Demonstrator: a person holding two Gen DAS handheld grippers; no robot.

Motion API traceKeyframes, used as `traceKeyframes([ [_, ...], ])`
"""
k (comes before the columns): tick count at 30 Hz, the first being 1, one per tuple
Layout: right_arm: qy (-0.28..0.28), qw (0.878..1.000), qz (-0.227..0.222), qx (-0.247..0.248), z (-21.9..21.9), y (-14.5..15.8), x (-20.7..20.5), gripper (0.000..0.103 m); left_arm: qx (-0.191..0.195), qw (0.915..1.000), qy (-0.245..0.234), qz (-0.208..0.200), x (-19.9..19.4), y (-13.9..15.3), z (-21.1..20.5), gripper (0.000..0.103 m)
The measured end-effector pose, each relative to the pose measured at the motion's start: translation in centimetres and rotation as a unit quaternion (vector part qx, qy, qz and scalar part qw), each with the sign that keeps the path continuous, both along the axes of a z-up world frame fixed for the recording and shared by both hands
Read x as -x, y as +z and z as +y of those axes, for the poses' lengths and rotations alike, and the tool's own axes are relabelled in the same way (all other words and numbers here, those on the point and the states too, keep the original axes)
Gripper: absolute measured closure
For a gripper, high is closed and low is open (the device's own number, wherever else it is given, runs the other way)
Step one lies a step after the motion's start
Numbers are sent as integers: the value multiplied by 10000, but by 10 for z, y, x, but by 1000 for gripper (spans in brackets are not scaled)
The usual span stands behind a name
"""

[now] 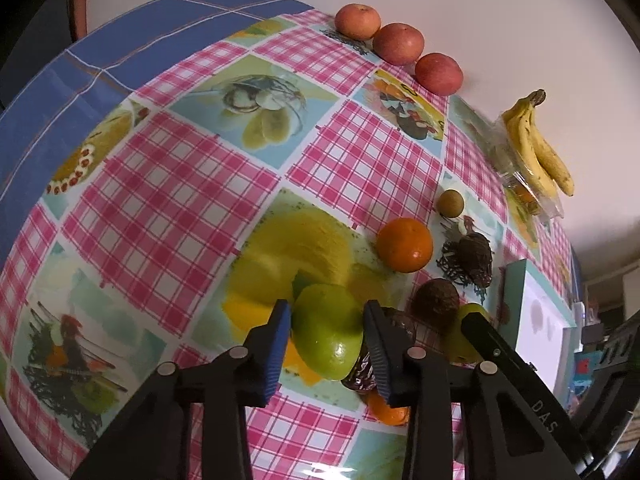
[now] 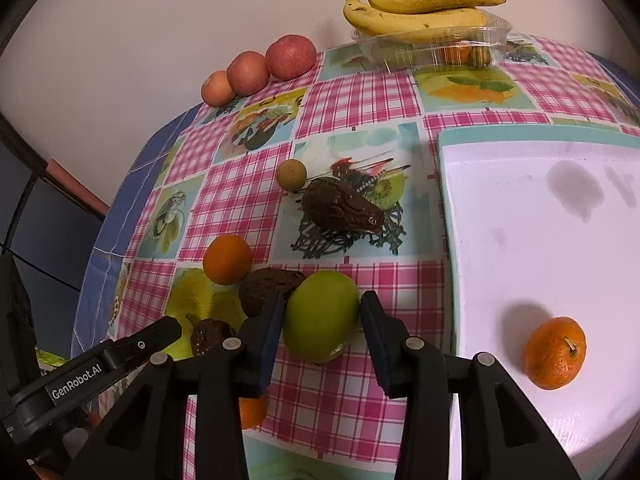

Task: Organize fruits
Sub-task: 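Grasp the green pear with the right gripper while the left gripper grasps a green apple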

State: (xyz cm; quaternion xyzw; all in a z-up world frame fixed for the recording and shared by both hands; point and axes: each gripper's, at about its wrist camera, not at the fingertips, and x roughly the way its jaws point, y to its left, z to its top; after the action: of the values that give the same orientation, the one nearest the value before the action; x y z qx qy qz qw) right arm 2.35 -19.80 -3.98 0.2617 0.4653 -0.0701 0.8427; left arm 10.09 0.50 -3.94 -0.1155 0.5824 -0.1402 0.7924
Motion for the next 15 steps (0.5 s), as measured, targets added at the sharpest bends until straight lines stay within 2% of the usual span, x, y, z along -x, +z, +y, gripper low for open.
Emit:
traceKeyframes([
  [15, -54, 9999, 12, -93, 0, -2, 2, 61, -30, 9998, 203, 27, 2, 4, 5, 64],
])
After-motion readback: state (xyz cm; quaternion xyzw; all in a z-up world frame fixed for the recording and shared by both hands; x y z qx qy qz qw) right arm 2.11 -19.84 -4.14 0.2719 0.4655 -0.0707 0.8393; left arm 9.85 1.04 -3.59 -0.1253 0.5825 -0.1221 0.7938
